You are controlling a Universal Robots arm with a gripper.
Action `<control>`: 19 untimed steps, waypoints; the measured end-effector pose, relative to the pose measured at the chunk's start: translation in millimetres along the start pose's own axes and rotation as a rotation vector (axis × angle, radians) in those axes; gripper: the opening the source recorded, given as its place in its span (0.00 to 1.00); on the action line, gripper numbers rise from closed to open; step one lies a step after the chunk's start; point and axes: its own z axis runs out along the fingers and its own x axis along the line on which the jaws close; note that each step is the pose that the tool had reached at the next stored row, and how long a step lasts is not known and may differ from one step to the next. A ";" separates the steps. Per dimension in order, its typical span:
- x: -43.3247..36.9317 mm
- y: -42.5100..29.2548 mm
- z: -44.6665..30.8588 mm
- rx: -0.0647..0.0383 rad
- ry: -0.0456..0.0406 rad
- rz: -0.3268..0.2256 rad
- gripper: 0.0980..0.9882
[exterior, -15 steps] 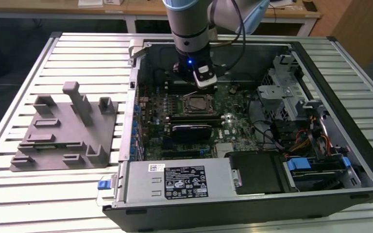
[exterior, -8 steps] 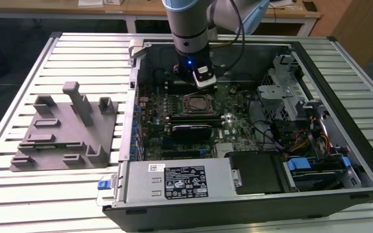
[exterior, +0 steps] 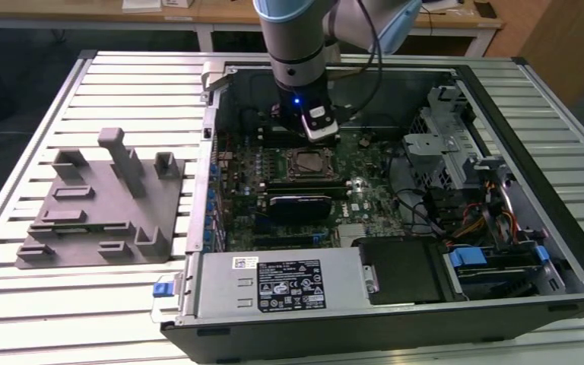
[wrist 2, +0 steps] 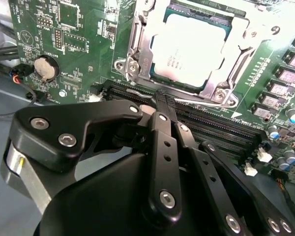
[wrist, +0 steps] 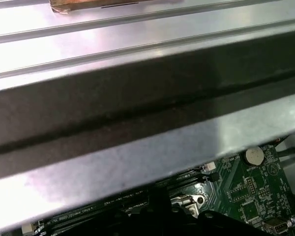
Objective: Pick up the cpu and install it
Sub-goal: 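Install the first cpu locking lever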
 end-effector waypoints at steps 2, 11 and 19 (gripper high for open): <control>0.3 -0.3 1.6 0.002 -0.0005 0.000 0.01; -3.0 0.3 4.7 0.005 -0.0016 -0.001 0.01; -3.1 2.8 5.4 0.006 -0.0017 -0.001 0.01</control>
